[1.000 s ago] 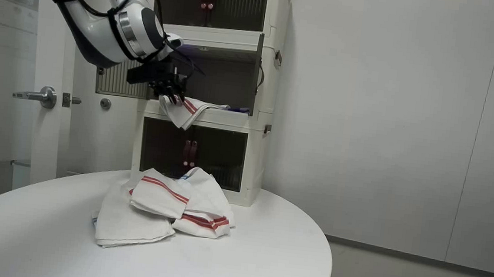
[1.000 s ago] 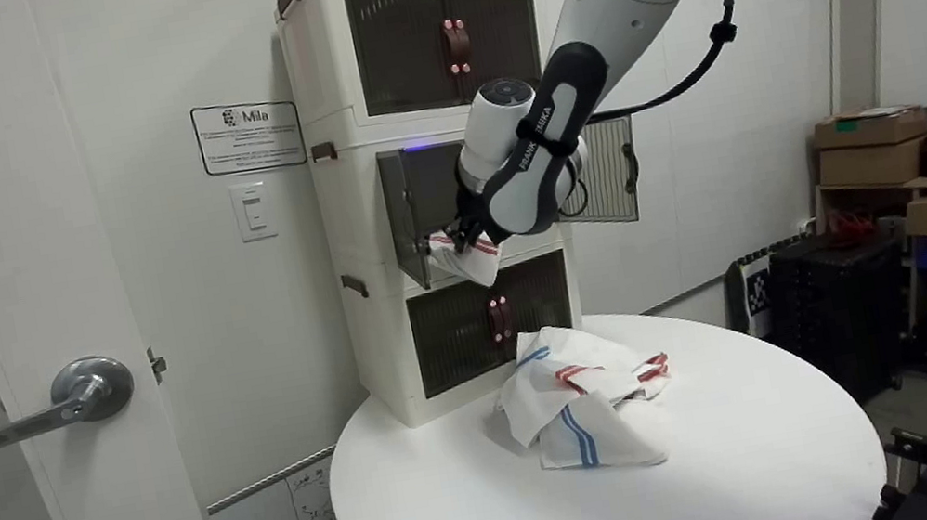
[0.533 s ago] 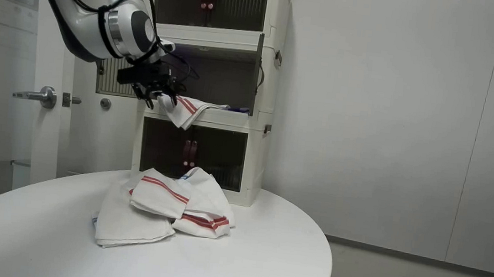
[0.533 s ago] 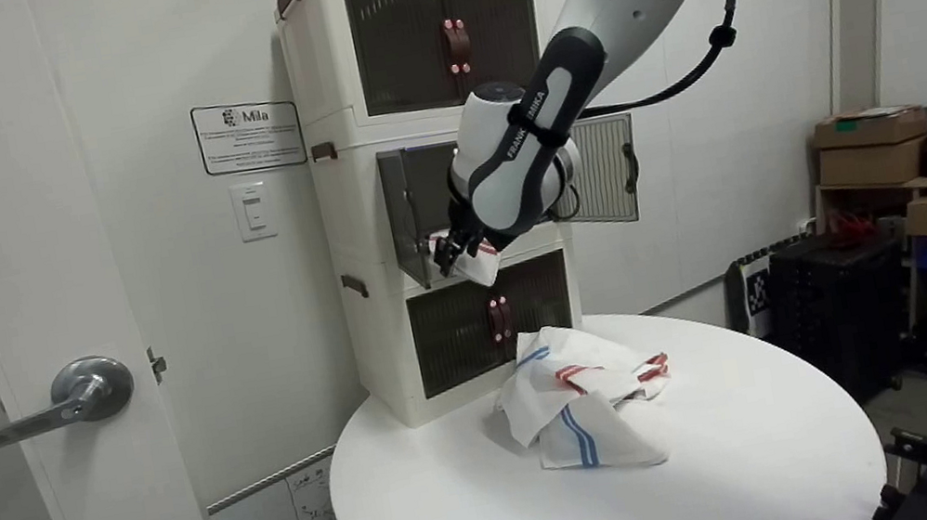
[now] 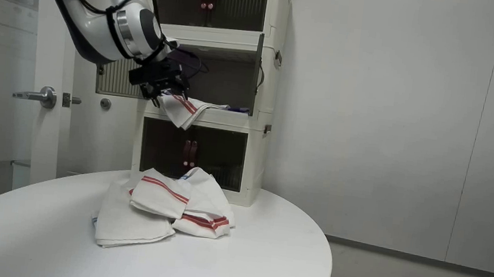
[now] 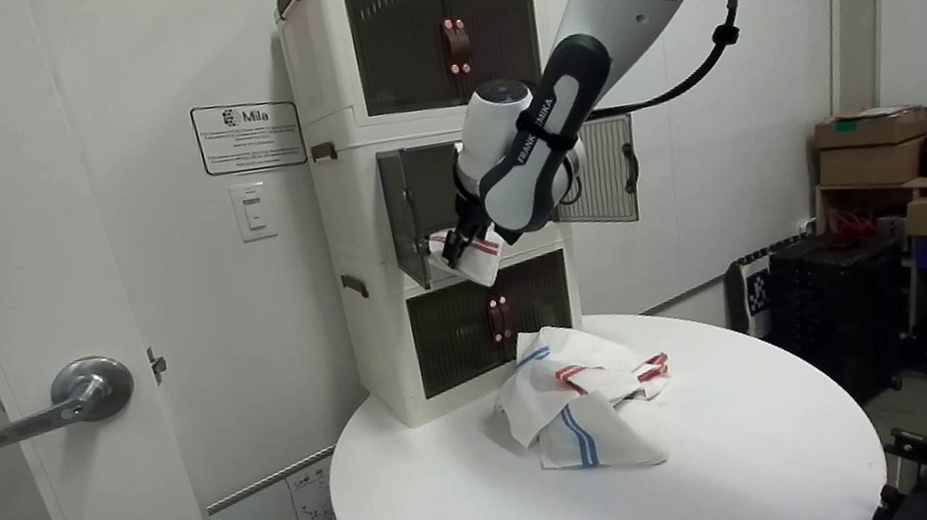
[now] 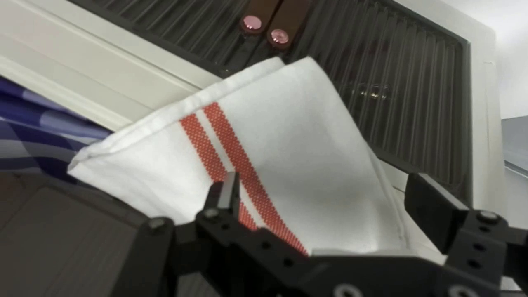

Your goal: Put the towel in the middle drawer

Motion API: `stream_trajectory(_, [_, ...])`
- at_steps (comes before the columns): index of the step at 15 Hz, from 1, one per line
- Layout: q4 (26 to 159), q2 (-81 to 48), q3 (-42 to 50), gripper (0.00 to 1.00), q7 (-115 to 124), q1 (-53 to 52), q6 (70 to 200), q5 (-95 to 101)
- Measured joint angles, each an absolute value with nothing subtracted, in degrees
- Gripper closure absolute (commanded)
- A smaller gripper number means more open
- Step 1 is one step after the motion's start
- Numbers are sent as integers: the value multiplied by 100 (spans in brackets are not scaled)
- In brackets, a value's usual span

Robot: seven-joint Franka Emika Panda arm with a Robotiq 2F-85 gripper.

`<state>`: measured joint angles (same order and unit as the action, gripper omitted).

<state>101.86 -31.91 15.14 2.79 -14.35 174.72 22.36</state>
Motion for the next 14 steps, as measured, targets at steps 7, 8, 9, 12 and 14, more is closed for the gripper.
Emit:
stream_trajectory(7, [9857, -3665, 2371, 0, 478, -2207, 17749, 2331])
stream_trajectory(8, [9850, -3712, 2353, 0, 477, -2237, 17738, 2331])
stream_trajectory(9, [9844, -3756, 2330, 0, 477, -2254, 17731, 2331])
stream_trajectory(12, [9830, -3790, 2324, 28, 471, -2272, 17731, 2331])
stream_trajectory(14, [9817, -3797, 2378, 42, 471, -2289, 17737, 2331])
